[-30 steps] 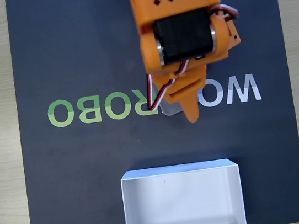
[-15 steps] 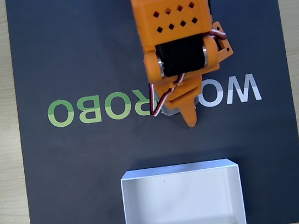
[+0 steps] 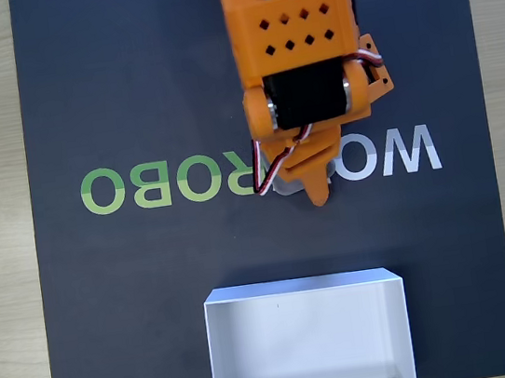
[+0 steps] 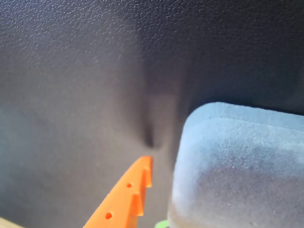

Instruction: Grab the usb to bin

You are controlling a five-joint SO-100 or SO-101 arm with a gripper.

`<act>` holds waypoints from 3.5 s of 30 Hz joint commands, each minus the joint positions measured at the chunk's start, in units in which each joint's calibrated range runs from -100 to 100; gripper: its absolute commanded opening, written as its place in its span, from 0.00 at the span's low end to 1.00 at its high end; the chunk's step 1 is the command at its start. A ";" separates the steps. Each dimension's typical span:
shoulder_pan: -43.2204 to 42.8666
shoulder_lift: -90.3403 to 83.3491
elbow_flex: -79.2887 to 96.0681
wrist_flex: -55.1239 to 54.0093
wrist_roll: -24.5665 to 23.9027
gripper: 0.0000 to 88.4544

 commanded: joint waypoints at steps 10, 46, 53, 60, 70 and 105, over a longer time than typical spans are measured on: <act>0.53 -0.41 -1.67 -0.28 -0.21 0.12; 13.41 -46.70 -12.15 -5.17 0.00 0.12; 12.91 -28.05 -26.15 -9.97 -0.42 0.11; 12.91 -5.58 -42.32 -9.10 -5.89 0.11; 7.60 17.39 -65.99 -2.38 -7.10 0.11; 2.97 26.55 -71.14 -1.51 -6.84 0.27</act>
